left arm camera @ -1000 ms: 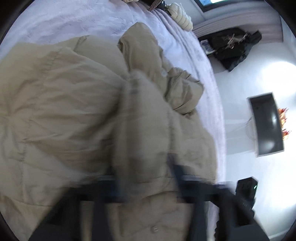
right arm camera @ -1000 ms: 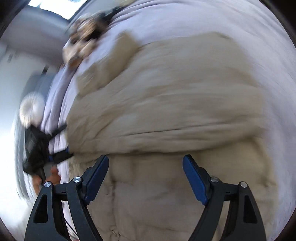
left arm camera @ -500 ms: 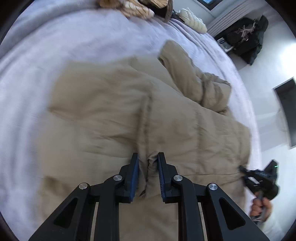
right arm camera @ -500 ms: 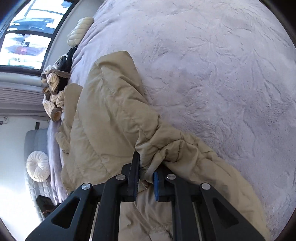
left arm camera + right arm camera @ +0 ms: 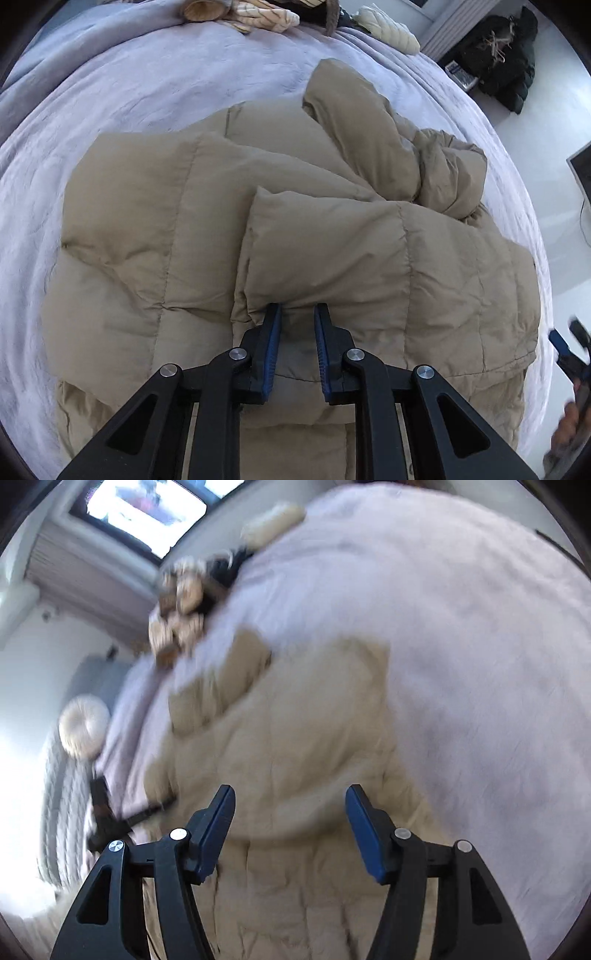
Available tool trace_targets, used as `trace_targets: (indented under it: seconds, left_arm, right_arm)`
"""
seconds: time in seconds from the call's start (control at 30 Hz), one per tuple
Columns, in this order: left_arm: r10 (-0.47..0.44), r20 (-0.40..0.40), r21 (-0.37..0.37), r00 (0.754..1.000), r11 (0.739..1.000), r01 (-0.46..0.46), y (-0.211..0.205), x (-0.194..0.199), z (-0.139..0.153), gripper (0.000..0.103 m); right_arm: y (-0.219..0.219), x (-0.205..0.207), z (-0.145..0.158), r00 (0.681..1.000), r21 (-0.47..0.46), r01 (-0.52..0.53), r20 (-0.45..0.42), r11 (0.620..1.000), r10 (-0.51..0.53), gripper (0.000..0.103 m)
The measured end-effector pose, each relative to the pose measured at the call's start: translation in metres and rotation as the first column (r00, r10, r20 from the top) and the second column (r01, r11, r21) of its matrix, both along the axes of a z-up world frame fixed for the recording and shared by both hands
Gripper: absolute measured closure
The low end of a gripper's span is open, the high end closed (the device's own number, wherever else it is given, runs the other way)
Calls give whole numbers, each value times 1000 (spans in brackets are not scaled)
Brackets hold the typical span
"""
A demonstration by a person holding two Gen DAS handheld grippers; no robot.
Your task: Fold large clothes
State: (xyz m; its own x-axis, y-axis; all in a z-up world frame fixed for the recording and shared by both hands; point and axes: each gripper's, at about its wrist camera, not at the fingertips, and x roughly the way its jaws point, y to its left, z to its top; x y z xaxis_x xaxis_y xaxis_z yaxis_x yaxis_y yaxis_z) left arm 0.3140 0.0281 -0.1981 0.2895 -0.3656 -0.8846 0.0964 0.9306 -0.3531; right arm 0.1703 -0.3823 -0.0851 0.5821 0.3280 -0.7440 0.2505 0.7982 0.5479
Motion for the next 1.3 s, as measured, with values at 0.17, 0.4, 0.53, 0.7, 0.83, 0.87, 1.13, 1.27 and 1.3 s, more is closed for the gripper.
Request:
trace_targets:
  seconds: [0.17,0.4,0.53,0.7,0.83,0.87,1.13,1.27,1.3]
  left_arm:
    - [-25,-6,28,1000,999,25,-1,1,-2,83]
    - [-24,6,76,1000,997,23,-18,4,-8,83]
    - [-27,13,71,1000,997,26,-30,0,-13,83]
    - [-38,15,63,999,997,37,-36,-3,-15,83]
    - [-32,11,50,999,998,31,-32,-3,-16,83]
    - [-31,10,46,999,998,30,-32,-2,-17,83]
    - [-30,19,39,999,999,29,-28,-1,-19,83]
    - [-49,29,48,998,998,48,-30,-1,-21,83]
    - [-51,29,46,998,998,50,-29,-1,-21,83]
  right_arm:
    - [-80,31,-64,964,296,264,-109,918,-242,37]
    - [-75,88,-100,985,478,171,-88,862,-147,88]
    - [-57,106,-67,998,137,43,-48,990,-36,91]
    - [-70,113,-92,980,9,139,-148,990,-136,91]
    - [-73,94,-72,955,-106,245,-144,964,-258,91]
    - [-71,84,-61,956,-134,249,-123,959,-265,91]
    - [-11,34,-54,989,-276,-25,-147,961,-17,91]
    - [-21,40,-86,983,-277,17,-170,961,-67,91]
    - [-22,42,-88,982,-286,30,-171,958,-82,91]
